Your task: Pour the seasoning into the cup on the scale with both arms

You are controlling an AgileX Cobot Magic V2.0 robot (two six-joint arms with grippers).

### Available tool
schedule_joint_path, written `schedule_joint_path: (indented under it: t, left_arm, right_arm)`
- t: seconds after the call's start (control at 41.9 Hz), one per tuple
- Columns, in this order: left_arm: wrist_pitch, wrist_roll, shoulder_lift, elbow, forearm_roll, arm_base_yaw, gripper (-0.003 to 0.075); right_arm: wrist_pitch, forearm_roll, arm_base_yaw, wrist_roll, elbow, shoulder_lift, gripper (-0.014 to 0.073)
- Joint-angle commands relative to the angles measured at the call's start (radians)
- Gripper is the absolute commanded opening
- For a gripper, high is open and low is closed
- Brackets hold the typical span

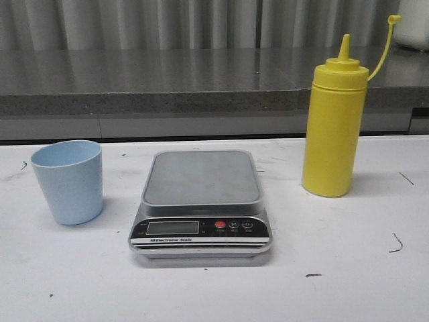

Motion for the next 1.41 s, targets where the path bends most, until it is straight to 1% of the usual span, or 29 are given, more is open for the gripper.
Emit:
schedule_joint_path:
  t: [0.0,0.072,0.143,0.31,0.453,0.644,0.716,0.787,1.026,1.24,1.383]
  left_arm:
    - [-0.111,-0.008,-0.015,0.023,-0.01,0.0,-0.002]
    - [-0.131,-0.008,-0.015,0.01,-0.01,0.0,-0.002]
    - [-0.131,-0.008,-0.015,-0.028,-0.023,0.0,-0.002]
    - [-0.058,-0.008,-0.002,-0.177,-0.025,0.0,-0.002]
    - [0.09,-0.008,0.069,-0.349,-0.025,0.0,-0.002]
    - [0.346,-0.008,0.224,-0.594,-0.025,0.0,-0.002]
    - [0.412,-0.008,0.273,-0.652,-0.025,0.0,-0.002]
    - [0.455,-0.008,0.319,-0.678,-0.025,0.0,-0.002]
    - [0.483,-0.008,0.406,-0.673,-0.025,0.0,-0.002]
    - [0.501,-0.008,0.443,-0.673,-0.028,0.0,-0.002]
    - [0.532,-0.008,0.461,-0.673,-0.034,0.0,-0.0019]
  right_arm:
    - [-0.101,-0.004,0.001,0.0,-0.006,-0.018,-0.0067]
    - [-0.094,-0.004,0.001,0.0,-0.033,-0.018,-0.0067]
    - [-0.049,-0.004,0.001,0.0,-0.081,-0.018,-0.0067]
    - [0.087,-0.012,0.001,-0.001,-0.238,-0.008,-0.0067]
    - [0.18,-0.016,0.001,-0.001,-0.377,0.059,-0.0067]
    - [0.302,-0.016,0.001,-0.001,-0.55,0.233,-0.0067]
    - [0.335,-0.016,0.001,-0.001,-0.596,0.301,-0.0067]
    - [0.366,-0.016,0.001,-0.001,-0.633,0.364,-0.0067]
    - [0.42,-0.017,0.001,-0.001,-0.639,0.523,-0.0067]
    - [0.431,-0.017,0.001,-0.001,-0.639,0.627,-0.0067]
    - [0.463,-0.017,0.001,-0.01,-0.639,0.684,-0.0062]
